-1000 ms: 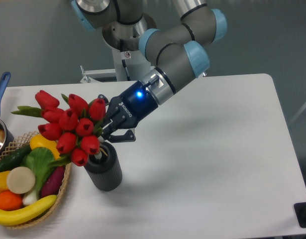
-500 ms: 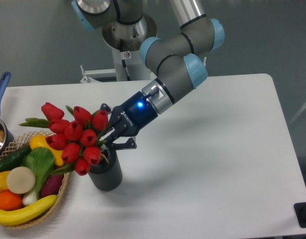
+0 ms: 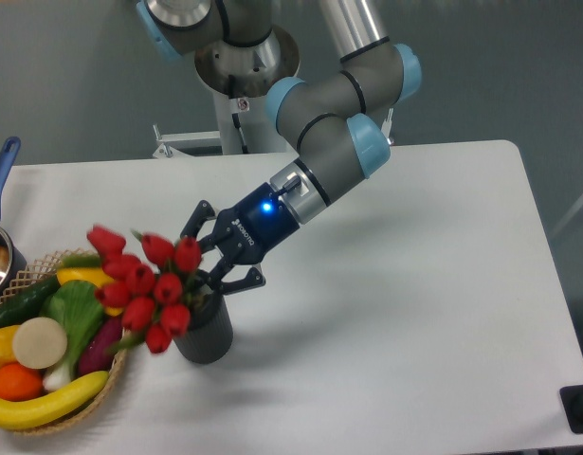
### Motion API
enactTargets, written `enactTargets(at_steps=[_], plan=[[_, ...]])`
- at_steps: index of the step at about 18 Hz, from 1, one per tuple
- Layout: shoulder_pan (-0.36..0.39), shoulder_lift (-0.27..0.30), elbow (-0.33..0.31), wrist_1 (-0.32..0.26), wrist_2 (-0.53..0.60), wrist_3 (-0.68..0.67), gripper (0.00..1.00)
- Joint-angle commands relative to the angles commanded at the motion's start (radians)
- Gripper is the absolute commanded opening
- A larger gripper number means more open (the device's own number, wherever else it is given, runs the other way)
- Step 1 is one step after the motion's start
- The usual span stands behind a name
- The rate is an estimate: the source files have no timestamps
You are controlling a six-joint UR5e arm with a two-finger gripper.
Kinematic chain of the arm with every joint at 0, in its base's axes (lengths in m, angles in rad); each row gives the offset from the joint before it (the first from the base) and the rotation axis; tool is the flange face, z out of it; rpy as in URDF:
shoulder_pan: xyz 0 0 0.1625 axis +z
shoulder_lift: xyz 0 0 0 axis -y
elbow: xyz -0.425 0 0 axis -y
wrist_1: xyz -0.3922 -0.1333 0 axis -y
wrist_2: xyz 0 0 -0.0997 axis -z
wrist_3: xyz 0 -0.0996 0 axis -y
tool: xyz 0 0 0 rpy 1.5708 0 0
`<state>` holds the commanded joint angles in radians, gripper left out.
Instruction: Insert the flowers into the vase
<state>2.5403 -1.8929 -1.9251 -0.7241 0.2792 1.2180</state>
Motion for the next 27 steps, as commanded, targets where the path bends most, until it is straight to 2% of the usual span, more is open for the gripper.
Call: enactTargets(at_steps=[4, 6, 7, 8, 16, 20, 23, 27], plan=[[0.006, -0.006, 0.0, 0.0, 0.0, 0.003, 0.64], [0.018, -0.005, -0.009, -0.002, 0.0, 0.005, 0.78], [0.02, -0.002, -0.02, 0.0, 0.0, 0.003, 0.93], [0.026, 0.006, -0.032, 0.0, 0.002, 0.003, 1.0], [0.106, 0.078, -0.041, -0.008, 0.014, -0.021, 1.0], [0.143, 0.106, -0.032, -0.003, 0.228, -0.025, 1.0], [0.215, 0.126, -0.014, -0.002, 0.294, -0.02, 1.0], [0.346, 0.126, 0.063, -0.008, 0.31, -0.02, 1.0]])
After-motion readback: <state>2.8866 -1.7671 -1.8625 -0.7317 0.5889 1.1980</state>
